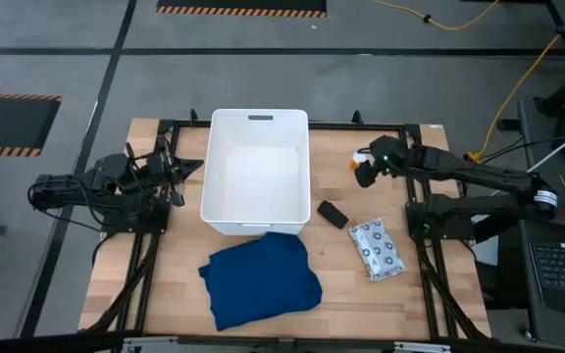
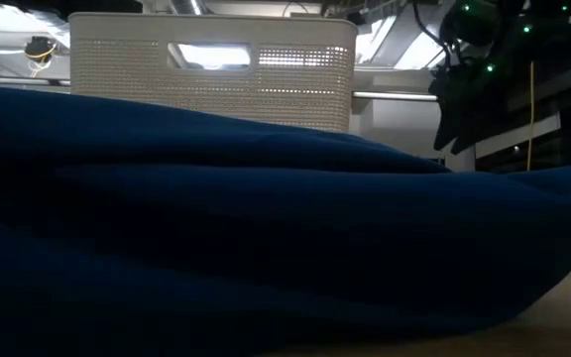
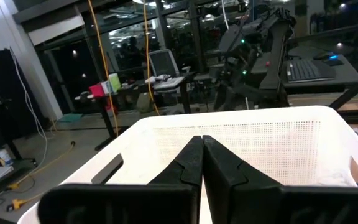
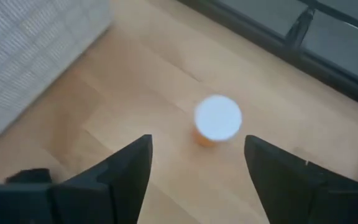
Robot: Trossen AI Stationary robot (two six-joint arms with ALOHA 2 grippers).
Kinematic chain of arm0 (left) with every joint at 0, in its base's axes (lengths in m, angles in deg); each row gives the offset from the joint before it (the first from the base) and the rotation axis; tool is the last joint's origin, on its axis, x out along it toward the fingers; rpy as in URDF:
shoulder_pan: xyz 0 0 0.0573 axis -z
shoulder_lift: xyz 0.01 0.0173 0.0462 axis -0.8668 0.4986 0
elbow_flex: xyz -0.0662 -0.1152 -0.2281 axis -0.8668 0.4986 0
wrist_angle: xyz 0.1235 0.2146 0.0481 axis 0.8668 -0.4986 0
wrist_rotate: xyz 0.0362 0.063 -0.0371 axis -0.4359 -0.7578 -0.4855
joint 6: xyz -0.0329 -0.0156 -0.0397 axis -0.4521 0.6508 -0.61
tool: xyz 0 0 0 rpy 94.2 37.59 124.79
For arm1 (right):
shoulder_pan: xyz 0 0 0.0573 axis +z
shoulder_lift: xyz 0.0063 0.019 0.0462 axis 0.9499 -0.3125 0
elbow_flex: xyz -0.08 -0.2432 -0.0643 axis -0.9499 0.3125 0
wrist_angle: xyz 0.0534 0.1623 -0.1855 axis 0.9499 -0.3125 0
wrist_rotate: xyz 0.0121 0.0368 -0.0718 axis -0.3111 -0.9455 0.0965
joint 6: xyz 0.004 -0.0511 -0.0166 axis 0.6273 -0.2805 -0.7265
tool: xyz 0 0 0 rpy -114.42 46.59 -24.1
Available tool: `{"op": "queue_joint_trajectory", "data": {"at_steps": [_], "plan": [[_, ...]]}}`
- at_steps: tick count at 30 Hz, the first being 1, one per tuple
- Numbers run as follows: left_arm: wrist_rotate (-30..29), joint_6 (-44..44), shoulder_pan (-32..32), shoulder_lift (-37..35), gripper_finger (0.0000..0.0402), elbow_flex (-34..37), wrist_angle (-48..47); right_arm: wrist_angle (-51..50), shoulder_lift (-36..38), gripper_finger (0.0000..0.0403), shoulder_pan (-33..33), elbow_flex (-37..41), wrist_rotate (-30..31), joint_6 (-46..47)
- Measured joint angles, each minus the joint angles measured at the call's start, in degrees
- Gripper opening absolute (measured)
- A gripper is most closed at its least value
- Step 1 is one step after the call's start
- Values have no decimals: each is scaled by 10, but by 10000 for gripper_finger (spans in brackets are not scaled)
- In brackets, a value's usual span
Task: Pick & place medical supplies in basket/bin
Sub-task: Put the blue gown into the white bin
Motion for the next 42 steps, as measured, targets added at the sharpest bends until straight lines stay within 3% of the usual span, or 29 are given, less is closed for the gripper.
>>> {"op": "queue_joint_trajectory", "data": {"at_steps": [4, 7, 12, 16, 21, 24, 26, 31, 35, 39, 42], "plan": [[8, -36, 0, 0, 6, 0, -8, -14, 2, 254, 1, -40, -51, -9], [52, -39, 0, 10, 6, 0, -50, -52, 6, 251, 12, -69, -85, -9], [77, -64, 0, 61, 3, -9, -77, -64, 15, 231, 58, -95, -86, -69], [89, -92, 8, 135, 2, -47, -111, -59, 18, 180, 118, -100, -23, -82], [87, -100, 53, 229, 2, -121, -178, -58, 18, 83, 180, -100, 45, -82], [61, -99, 91, 264, 2, -177, -220, -56, 18, 25, 211, -100, 61, -82], [35, -92, 118, 278, 2, -207, -238, -53, 17, 8, 228, -100, 82, -81], [18, -91, 182, 292, 2, -244, -241, 19, 17, 13, 259, -74, 107, -96], [-44, -121, 233, 313, 2, -250, -274, 119, 17, 4, 278, -39, 110, -136], [-70, -168, 288, 358, 2, -267, -276, 210, 16, 8, 291, -9, 109, -186], [-112, -211, 332, 407, 2, -292, -298, 225, 16, 7, 305, 0, 110, -194]]}}
